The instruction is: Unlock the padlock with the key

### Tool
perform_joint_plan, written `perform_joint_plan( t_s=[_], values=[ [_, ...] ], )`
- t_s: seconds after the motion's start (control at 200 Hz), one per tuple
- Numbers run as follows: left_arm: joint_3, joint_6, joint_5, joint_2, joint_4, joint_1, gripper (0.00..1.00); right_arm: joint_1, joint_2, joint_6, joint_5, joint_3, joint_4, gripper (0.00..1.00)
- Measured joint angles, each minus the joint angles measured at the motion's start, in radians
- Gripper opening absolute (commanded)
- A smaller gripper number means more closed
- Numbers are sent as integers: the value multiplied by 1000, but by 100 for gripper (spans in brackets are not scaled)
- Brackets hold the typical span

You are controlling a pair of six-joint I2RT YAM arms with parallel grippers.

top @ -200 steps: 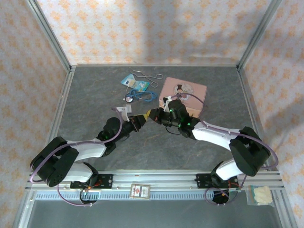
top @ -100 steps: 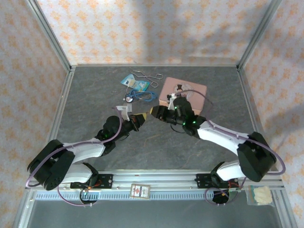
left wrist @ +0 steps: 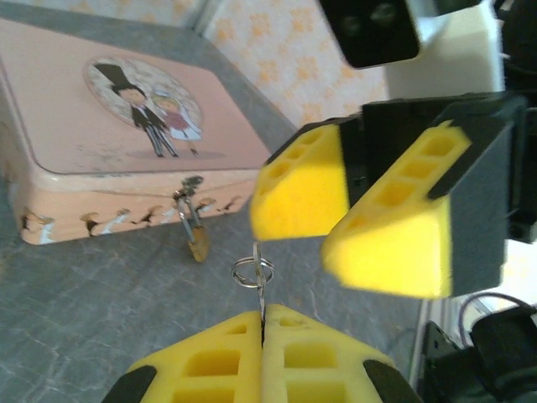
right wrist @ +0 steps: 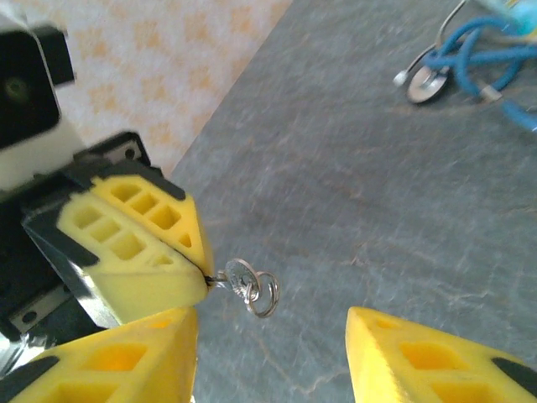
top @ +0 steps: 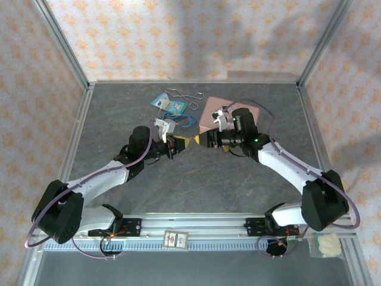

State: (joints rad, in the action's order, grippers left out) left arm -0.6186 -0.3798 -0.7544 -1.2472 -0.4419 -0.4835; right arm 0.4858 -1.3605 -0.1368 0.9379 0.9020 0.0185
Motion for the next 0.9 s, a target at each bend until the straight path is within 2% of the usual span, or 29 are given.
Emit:
perform_joint_plan(
  t_s=[0.29,0.505,0.565,0.626,0.666,0.771,0.816,0.901],
  values=[
    [-9,43,-92,-16,98,0,0,-3,-82,91,155,23,49,33],
    [-24,50,-113,-21,126,0,0,-6,-96,111,193,30,56,6],
    [-24,49,-113,-22,133,2,0,-12,-97,115,208,30,56,5],
    [-24,48,-113,-22,135,2,0,-12,-97,114,213,30,57,12],
    [-24,45,-113,-22,133,2,0,-12,-97,114,215,29,56,13],
    [-24,35,-114,-22,131,1,0,-12,-97,102,223,18,35,7],
    [-24,29,-113,-22,131,2,0,-15,-97,89,229,10,20,0],
    [-24,13,-110,-23,128,1,1,-19,-97,64,239,-4,-10,0]
  ],
)
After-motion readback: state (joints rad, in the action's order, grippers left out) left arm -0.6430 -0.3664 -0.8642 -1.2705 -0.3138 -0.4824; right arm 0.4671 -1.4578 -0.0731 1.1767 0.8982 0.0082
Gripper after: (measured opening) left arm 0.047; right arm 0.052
